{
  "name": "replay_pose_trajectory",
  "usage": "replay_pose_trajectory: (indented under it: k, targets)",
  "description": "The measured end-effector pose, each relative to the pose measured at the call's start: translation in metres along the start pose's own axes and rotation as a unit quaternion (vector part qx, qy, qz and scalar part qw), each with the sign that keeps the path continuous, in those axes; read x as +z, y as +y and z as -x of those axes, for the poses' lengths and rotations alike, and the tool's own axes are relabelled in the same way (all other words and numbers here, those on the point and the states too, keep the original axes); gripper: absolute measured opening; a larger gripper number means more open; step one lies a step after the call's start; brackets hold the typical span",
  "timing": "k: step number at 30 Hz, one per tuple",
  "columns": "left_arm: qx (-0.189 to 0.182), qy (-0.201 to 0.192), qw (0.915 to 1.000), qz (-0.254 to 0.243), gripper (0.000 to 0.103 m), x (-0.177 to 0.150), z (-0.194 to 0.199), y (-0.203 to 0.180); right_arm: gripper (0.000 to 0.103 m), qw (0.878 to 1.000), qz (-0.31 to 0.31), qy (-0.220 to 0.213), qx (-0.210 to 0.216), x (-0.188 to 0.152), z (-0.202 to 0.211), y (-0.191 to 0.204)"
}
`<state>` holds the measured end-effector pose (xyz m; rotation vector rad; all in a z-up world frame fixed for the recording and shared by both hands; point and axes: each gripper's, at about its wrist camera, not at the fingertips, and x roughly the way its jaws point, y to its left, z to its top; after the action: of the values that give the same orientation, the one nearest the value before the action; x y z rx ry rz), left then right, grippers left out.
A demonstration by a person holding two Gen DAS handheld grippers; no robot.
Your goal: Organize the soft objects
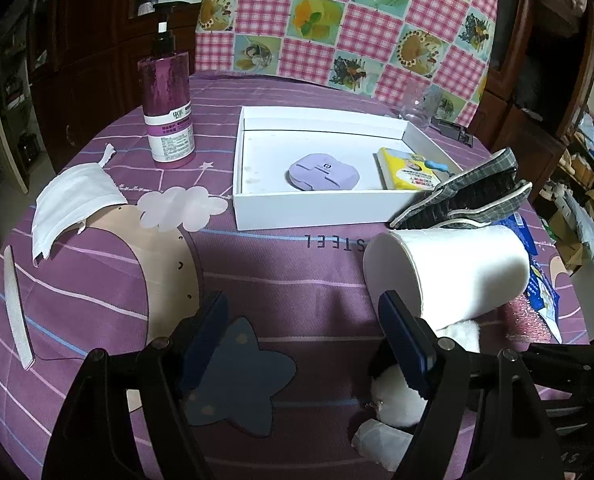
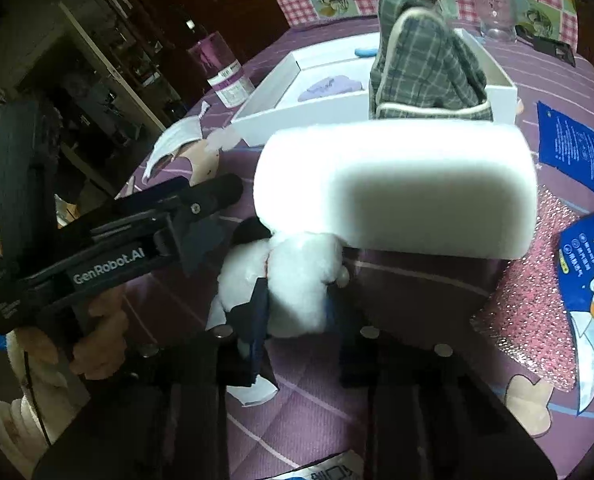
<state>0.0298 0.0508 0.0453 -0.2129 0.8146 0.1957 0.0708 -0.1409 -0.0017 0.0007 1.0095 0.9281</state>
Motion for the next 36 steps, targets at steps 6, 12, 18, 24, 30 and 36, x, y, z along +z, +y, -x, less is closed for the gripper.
replay_pose_trajectory:
  k: [6,12,18,24,30,36]
  targets:
    - [-0.013,-0.007,0.9999,-0.001,0.078,0.001,0.003,0.0,0.027,1.0,-0.008,-0.017,0.006,-0.003,0.013,-0.002]
    - [-0.027,-0.014,0.9995,-0.006,0.078,0.001,0.006,-0.001,0.027,0.999,-0.01,-0.043,-0.001,-0.005,0.028,-0.001]
    - [-0.032,-0.029,0.999,-0.012,0.078,0.001,0.014,-0.003,0.027,0.997,-0.026,-0.067,-0.003,-0.004,0.04,-0.008]
    - [-0.045,-0.034,0.9983,-0.017,0.078,-0.004,0.023,-0.004,0.027,0.996,-0.04,-0.085,0.009,-0.007,0.051,-0.014]
    - [-0.067,-0.031,0.9969,-0.029,0.078,-0.022,0.034,-0.008,0.027,0.994,-0.04,-0.106,0.01,-0.01,0.059,-0.013]
    - [-0.092,-0.02,0.9934,-0.066,0.078,-0.043,0.041,-0.02,0.027,0.991,-0.048,-0.126,-0.021,-0.014,0.068,-0.019]
